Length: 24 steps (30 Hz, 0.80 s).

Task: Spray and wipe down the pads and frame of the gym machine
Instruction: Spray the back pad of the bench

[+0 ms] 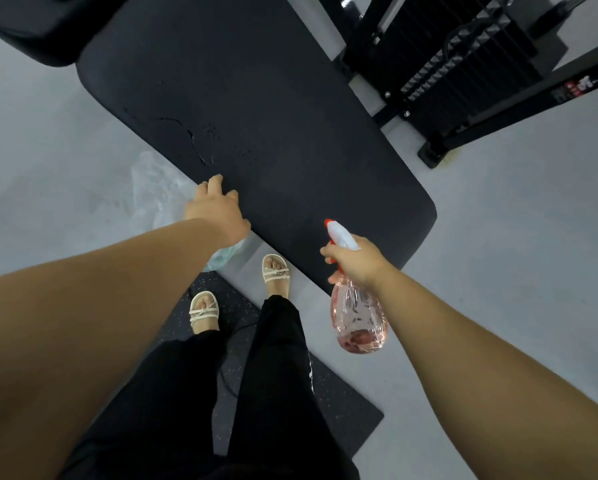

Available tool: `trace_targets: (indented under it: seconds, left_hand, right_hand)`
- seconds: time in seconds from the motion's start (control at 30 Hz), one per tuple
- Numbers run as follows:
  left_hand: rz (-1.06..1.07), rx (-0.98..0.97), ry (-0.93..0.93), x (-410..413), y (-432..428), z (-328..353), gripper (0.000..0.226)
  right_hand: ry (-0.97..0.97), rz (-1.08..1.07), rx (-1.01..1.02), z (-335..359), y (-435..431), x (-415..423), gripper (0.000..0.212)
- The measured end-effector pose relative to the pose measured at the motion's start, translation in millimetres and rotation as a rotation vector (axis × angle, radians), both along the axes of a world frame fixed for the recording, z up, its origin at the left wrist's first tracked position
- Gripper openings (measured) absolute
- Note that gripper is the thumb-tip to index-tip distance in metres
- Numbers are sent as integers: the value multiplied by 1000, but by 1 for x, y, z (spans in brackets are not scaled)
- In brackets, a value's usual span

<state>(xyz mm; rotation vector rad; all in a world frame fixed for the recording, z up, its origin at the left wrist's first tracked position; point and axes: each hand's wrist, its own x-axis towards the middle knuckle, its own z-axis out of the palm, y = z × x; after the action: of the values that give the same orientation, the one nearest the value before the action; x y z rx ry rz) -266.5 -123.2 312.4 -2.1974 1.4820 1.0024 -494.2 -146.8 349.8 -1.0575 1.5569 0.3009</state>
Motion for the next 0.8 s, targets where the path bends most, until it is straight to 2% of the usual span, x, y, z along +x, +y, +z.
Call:
trace_targets:
  seconds: [0.07, 0.17, 0.3, 0.57, 0.67, 0.8]
  left_hand:
    - [0, 26, 39, -2, -1, -3, 56]
    - [28, 72, 59, -8, -5, -5, 60]
    - [28, 119, 44, -20, -8, -2, 62]
    - [181, 94, 28, -34, -25, 5, 56]
    - [119, 62, 67, -44, -33, 3, 57]
    - [2, 84, 122, -54, -42, -2, 59]
  right_hand:
    - [-20, 6, 1, -1, 10, 0, 30]
    - [-13, -93, 39, -2, 22, -7, 30]
    - [51, -224, 24, -4, 32, -27, 44]
    - [136, -512, -63, -9, 23, -64, 20]
    - [137, -616, -94, -8, 9, -74, 12]
    - [111, -667, -148, -5, -16, -85, 24]
